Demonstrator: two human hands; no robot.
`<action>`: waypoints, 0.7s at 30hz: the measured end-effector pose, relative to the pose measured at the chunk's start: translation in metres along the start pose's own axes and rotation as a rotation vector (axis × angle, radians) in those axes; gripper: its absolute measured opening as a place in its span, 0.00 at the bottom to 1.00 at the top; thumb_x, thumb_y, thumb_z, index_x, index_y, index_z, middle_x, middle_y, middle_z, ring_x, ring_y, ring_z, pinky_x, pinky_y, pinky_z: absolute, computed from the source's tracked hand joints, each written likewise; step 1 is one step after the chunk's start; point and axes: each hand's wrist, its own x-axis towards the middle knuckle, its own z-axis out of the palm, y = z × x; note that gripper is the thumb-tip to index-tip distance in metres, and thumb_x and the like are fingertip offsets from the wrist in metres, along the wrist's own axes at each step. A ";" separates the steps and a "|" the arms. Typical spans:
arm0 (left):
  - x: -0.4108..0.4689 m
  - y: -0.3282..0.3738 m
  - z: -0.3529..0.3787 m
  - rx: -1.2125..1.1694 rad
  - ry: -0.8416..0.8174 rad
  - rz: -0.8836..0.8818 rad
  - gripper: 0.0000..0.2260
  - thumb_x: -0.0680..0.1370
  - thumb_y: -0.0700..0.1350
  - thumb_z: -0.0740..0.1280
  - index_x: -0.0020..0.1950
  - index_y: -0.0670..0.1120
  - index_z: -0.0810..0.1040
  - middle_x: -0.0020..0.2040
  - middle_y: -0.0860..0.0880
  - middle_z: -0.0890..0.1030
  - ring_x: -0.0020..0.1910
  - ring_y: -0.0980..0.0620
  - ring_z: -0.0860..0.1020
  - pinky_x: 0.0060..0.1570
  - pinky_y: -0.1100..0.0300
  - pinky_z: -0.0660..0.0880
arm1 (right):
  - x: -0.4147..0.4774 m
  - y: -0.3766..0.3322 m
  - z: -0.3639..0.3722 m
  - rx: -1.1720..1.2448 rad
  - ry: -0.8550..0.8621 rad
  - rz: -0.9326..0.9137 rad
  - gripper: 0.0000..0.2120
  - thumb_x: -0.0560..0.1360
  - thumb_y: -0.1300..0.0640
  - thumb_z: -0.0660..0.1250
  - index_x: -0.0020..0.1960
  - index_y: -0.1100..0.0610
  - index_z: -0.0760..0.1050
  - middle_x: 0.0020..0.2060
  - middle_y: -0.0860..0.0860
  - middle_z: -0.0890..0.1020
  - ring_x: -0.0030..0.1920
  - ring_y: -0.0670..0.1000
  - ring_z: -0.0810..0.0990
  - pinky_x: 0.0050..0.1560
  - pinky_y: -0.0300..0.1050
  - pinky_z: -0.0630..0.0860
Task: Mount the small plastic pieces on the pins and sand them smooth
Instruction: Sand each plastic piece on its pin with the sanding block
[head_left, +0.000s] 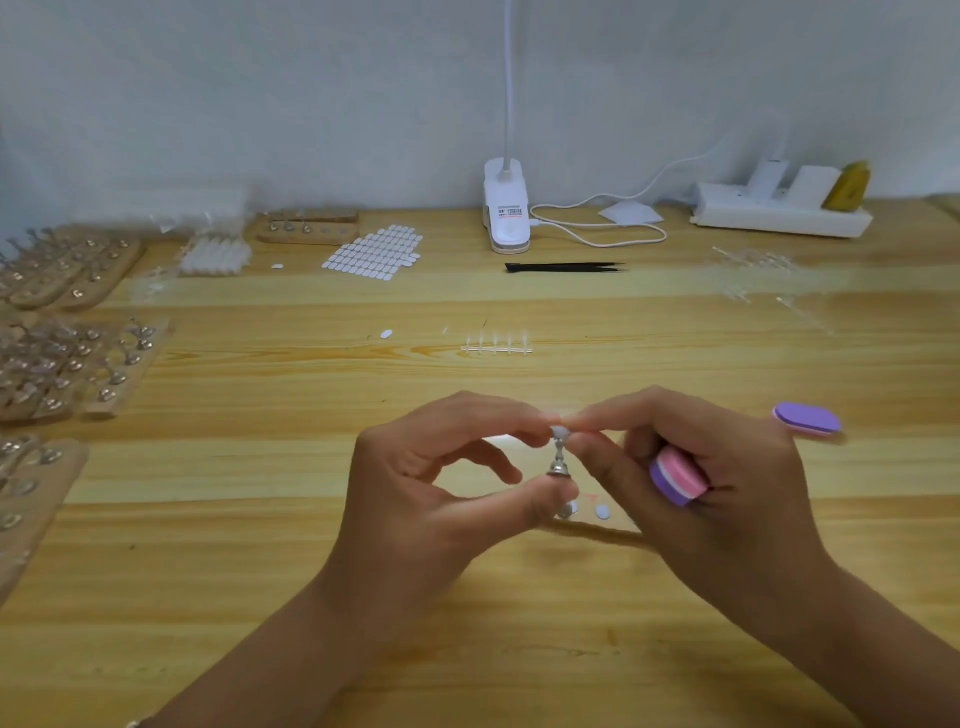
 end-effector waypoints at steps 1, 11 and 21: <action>0.000 0.000 -0.001 -0.028 -0.004 -0.007 0.15 0.67 0.43 0.79 0.53 0.49 0.84 0.47 0.50 0.85 0.46 0.44 0.83 0.39 0.58 0.79 | 0.000 -0.001 0.000 0.017 -0.006 0.005 0.07 0.75 0.53 0.70 0.49 0.56 0.83 0.29 0.38 0.72 0.30 0.39 0.72 0.37 0.26 0.66; 0.001 0.001 -0.001 0.068 0.005 -0.034 0.11 0.66 0.44 0.78 0.48 0.48 0.85 0.46 0.51 0.85 0.47 0.47 0.82 0.39 0.55 0.80 | 0.000 0.009 -0.010 0.142 -0.169 0.129 0.11 0.73 0.53 0.58 0.55 0.46 0.67 0.39 0.48 0.71 0.38 0.50 0.71 0.36 0.43 0.71; 0.002 0.000 0.000 0.156 -0.002 -0.016 0.13 0.66 0.42 0.79 0.49 0.47 0.85 0.45 0.54 0.84 0.46 0.50 0.82 0.38 0.58 0.78 | 0.004 0.016 -0.010 0.015 -0.145 -0.154 0.13 0.78 0.58 0.69 0.62 0.53 0.77 0.57 0.52 0.75 0.57 0.49 0.79 0.57 0.40 0.75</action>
